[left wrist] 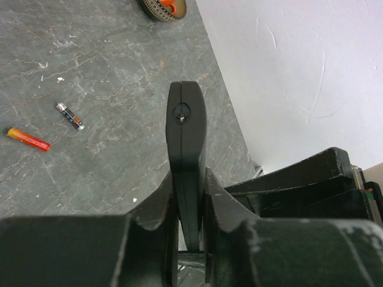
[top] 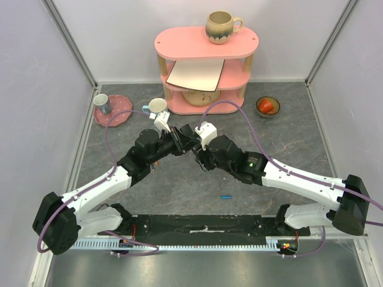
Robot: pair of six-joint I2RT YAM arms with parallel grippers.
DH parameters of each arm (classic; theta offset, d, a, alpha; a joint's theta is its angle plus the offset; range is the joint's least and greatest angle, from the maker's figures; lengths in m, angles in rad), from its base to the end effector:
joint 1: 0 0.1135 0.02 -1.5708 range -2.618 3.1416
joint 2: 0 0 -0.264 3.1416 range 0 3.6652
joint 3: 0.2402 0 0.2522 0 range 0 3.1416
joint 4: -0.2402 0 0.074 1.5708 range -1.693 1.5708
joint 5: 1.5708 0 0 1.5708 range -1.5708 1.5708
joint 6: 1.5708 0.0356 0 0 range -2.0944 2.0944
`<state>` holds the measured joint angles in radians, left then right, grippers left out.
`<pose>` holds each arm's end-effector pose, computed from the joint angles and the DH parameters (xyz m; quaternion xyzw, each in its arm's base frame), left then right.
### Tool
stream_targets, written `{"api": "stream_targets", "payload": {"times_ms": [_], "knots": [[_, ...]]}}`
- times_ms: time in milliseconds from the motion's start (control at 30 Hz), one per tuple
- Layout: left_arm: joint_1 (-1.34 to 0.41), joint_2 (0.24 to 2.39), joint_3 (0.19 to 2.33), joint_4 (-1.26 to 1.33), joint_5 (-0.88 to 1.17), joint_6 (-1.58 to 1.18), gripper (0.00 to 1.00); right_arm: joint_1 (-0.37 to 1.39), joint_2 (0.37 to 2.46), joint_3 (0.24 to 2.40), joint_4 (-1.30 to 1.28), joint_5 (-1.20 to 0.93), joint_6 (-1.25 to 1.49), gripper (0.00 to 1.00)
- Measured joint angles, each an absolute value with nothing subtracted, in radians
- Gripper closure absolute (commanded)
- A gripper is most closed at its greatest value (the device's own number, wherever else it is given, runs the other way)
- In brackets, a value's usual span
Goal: Load the batteries into the remote control
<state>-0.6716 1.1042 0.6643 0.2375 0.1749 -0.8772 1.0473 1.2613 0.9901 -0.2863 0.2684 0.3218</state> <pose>0.1960 -0.1637 0.2773 -0.0243 0.7736 -0.4887 0.4028 0.1499 0.2409 0.2998 -0.2468 0.8332 0.2134 0.4465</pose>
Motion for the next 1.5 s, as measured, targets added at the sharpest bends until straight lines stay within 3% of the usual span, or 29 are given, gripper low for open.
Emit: {"api": "stream_targets", "payload": {"times_ms": [67,133,267,367,700,933,1233,1500], "knots": [[-0.678,1.104,0.665,0.255,0.176,-0.880,0.98,1.047,1.262,0.990,-0.286,0.271,0.322,0.87],[-0.678,1.104,0.664,0.262,0.177,-0.881,0.98,1.047,1.262,0.990,-0.285,0.273,0.322,0.84],[-0.678,1.103,0.660,0.268,0.174,-0.882,0.98,1.047,1.262,0.990,-0.286,0.275,0.322,0.30],[-0.679,1.095,0.640,0.280,0.155,-0.881,0.98,1.048,1.255,0.990,-0.294,0.276,0.332,0.20],[-0.678,0.963,0.494,0.368,0.000,-0.880,0.98,0.996,1.114,0.945,-0.281,0.281,0.462,0.08],[-0.677,0.885,0.361,0.562,-0.044,-0.881,0.98,0.784,1.080,0.747,-0.060,0.025,0.713,0.04],[-0.676,0.876,0.357,0.646,-0.051,-0.881,0.98,0.761,1.175,0.651,0.283,-0.233,0.954,0.02],[-0.677,0.876,0.357,0.661,-0.048,-0.881,0.98,0.761,1.235,0.645,0.447,-0.309,1.034,0.06]]}}
